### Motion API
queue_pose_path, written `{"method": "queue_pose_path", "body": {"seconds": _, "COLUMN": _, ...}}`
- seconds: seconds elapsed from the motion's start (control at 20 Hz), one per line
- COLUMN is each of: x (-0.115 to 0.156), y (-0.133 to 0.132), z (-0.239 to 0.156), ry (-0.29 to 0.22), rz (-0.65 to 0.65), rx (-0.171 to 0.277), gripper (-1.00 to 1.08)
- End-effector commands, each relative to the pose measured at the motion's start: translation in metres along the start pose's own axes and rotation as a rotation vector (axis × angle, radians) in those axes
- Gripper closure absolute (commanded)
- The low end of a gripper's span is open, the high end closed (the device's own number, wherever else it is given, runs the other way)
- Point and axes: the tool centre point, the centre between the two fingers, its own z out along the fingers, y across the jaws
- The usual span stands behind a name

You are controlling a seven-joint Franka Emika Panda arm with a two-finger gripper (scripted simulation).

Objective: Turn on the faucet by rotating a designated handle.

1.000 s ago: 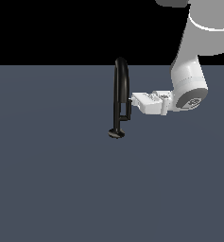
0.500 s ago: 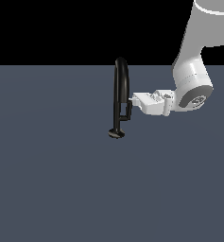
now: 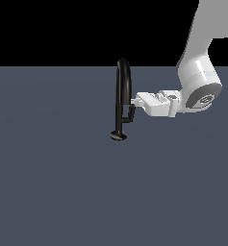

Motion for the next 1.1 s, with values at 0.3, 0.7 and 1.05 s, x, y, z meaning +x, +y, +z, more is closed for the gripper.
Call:
{"method": "queue_pose_path", "body": {"seconds": 0.3, "x": 0.011, "y": 0.025, "z": 0.000, "ry": -0.002, "rz": 0.005, "rx": -0.002, "gripper": 1.08}}
{"method": "queue_pose_path", "body": {"seconds": 0.7, "x": 0.023, "y": 0.051, "z": 0.000, "ry": -0.004, "rz": 0.007, "rx": -0.004, "gripper": 1.08}}
{"method": "queue_pose_path", "body": {"seconds": 1.05, "x": 0.047, "y": 0.058, "z": 0.000, "ry": -0.002, "rz": -0.002, "rx": -0.004, "gripper": 1.08}}
